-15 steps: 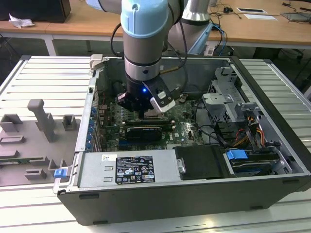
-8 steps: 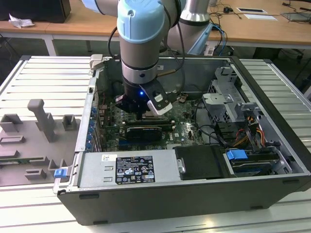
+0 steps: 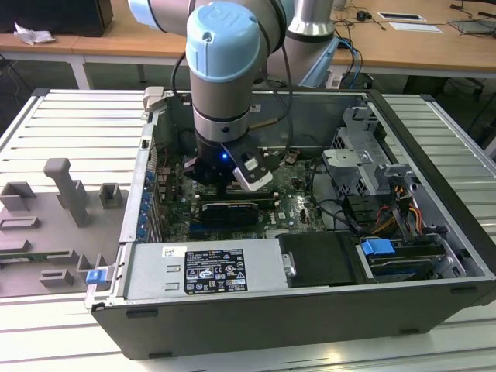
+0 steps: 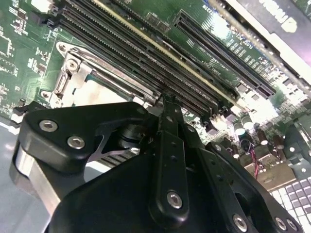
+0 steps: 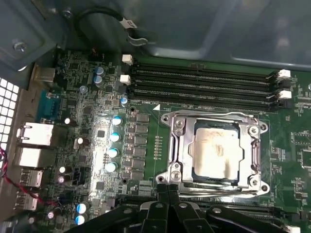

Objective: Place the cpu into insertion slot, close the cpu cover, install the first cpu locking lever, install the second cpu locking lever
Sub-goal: 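Install the second cpu locking lever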

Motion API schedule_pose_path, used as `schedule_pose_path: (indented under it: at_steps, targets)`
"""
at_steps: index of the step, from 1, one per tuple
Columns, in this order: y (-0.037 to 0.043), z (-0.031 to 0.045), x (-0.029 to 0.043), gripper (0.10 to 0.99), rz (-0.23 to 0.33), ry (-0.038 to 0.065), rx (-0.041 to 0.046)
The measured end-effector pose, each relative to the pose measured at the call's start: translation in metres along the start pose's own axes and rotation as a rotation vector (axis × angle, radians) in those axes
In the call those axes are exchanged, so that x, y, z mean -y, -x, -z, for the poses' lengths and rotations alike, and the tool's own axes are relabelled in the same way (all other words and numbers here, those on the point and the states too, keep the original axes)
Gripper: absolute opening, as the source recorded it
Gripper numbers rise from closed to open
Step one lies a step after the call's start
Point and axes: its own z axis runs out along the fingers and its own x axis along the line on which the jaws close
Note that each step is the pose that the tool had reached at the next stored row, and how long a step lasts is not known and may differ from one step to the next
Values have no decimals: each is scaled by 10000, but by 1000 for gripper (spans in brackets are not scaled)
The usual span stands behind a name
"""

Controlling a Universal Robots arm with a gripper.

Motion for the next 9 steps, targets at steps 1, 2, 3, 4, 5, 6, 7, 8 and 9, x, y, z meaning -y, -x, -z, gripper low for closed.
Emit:
schedule_pose_path:
  at_steps: [1,2,3,4,5,6,7,8,9]
  targets:
    - [-2,-11,3,106,1,21,5]
    - [-5,-23,6,106,0,73,9]
    - [-8,-31,10,106,0,135,14]
    - [-9,-37,12,106,1,189,21]
    - [-9,-42,14,106,0,265,32]
    - [-9,-47,15,106,-1,390,46]
    - [-10,-50,16,106,-3,462,51]
    - [-13,-64,19,106,-6,574,61]
    - [-17,-73,21,106,-5,620,66]
